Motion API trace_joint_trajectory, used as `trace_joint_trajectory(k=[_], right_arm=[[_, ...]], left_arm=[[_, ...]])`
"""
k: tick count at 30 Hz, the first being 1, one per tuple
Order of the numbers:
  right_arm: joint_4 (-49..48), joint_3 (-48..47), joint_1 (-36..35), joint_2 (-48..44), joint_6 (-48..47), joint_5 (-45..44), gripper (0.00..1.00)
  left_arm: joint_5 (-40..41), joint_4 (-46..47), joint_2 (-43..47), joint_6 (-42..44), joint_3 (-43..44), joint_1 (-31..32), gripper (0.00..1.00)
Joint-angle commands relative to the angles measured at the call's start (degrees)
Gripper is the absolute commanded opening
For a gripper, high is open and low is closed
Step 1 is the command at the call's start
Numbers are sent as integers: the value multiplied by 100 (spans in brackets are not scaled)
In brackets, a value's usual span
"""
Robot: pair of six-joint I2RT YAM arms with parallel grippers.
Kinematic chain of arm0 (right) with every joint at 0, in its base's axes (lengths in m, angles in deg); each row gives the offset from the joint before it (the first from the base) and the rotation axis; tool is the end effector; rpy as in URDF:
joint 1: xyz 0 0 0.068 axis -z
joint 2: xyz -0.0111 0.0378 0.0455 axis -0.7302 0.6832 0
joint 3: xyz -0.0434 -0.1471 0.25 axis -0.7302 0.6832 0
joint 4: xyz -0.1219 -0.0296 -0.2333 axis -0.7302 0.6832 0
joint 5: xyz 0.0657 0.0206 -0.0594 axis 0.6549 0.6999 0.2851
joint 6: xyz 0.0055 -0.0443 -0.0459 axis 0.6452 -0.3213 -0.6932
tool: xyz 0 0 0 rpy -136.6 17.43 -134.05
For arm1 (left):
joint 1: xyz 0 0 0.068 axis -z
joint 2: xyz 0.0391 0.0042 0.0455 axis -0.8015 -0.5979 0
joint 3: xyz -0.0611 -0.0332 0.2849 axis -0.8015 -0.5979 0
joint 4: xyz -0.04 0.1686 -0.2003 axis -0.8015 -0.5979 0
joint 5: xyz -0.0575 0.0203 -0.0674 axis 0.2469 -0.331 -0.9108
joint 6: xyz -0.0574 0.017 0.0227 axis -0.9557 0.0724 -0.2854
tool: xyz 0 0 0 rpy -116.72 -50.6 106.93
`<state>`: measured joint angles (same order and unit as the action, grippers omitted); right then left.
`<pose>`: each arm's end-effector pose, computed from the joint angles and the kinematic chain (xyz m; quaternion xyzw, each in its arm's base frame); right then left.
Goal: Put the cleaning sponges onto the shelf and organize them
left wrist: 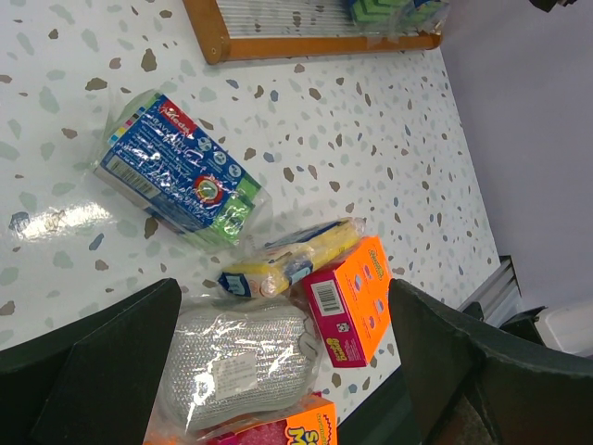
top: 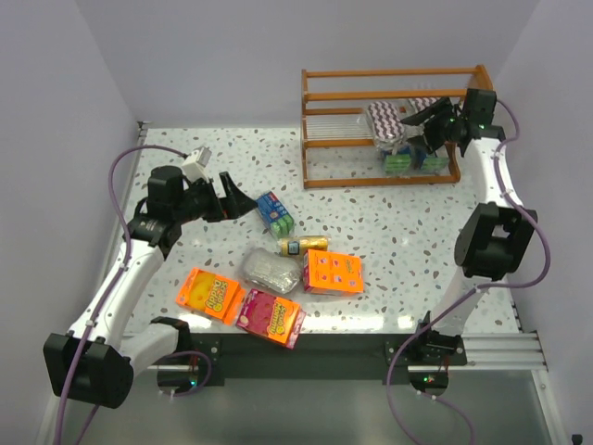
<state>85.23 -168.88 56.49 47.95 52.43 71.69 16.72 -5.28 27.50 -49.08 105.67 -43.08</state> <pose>0.4585 -0.0538 0.3406 0.3662 0.7975 0.3618 0.3145 0.2301 -0.0664 0.3282 -0.0193 0.8378 -0.3802 0.3914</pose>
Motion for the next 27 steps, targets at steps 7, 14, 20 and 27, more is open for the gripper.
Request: trace_joint_trajectory(k=[7,14,20,27], right_arm=[[-811,962,44,-1316,195,-6,61],[-91,2158,-123,-2326,-771,337,1],[937,3213,-2071,-3258,-2011,-259,1],[176,4338,-5137,-3497,-854,-1323,19]], left_arm=[[3,209,39,2,90,9,100],[-32,252,-4,20,55,9,100],[64,78,-127,90,-59,9,100],[407,-424,-102,275,2,9,100]])
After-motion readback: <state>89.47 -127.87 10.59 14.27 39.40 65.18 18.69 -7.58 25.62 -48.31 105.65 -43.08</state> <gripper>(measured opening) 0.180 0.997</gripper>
